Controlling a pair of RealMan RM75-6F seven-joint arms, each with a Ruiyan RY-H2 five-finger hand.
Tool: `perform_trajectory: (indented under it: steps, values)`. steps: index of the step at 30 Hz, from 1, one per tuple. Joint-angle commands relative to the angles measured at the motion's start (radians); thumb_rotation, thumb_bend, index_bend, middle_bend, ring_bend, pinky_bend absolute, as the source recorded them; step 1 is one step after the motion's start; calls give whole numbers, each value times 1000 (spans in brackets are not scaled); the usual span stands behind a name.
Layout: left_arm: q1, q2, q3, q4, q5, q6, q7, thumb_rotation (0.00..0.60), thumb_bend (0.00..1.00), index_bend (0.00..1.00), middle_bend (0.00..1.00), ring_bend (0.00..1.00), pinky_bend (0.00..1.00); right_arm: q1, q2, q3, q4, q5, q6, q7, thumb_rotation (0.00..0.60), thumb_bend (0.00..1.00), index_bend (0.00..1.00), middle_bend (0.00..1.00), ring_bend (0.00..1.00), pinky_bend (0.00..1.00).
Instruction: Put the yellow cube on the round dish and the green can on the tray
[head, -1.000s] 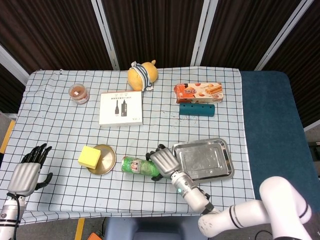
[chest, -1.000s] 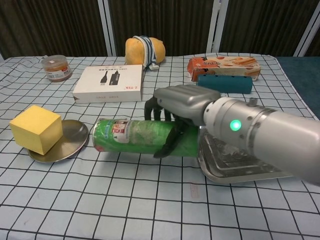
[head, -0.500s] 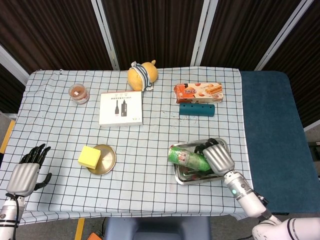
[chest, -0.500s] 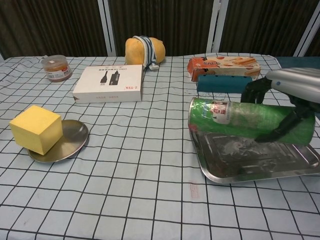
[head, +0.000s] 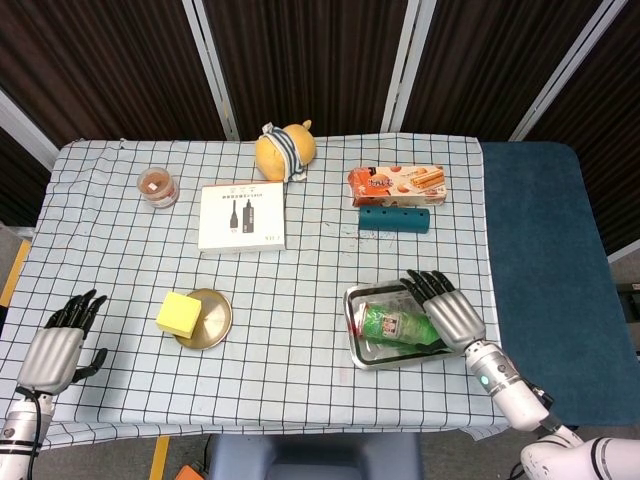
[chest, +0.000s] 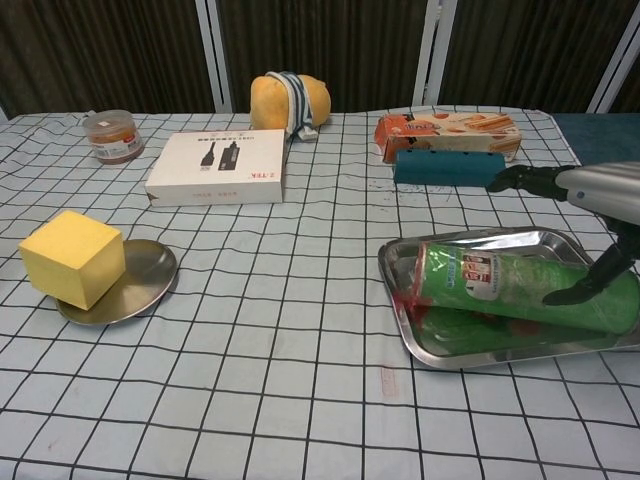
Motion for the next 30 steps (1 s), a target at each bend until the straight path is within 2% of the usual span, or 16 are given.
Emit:
perform_trajectory:
  steps: [1,5,10,16,22,30]
  values:
    - [0,1,0,0,2,0,-1,600,392,0,0,0,197,-15,15,9,-2,-29,-4,31,600,65,0,0,0,88]
    - [3,2,1,-1,11,7,-7,600,391,0,0,0,197,-54,57,13,-32,-94,47,96,600,66,0,0,0,73]
    - [11,7,6,0,44,29,-35,600,392,0,0,0,197,-152,131,4,-70,-181,186,193,600,66,0,0,0,59]
    - [21,16,15,-3,69,45,-51,600,391,0,0,0,199,-285,125,55,-31,-81,340,161,600,66,0,0,0,0]
    - [31,13,23,-1,83,58,-38,600,391,0,0,0,199,-355,56,116,77,-31,399,209,600,65,0,0,0,0]
    - [48,-9,11,14,103,111,-36,600,391,0,0,0,199,-385,60,125,95,-88,390,246,600,65,0,0,0,0]
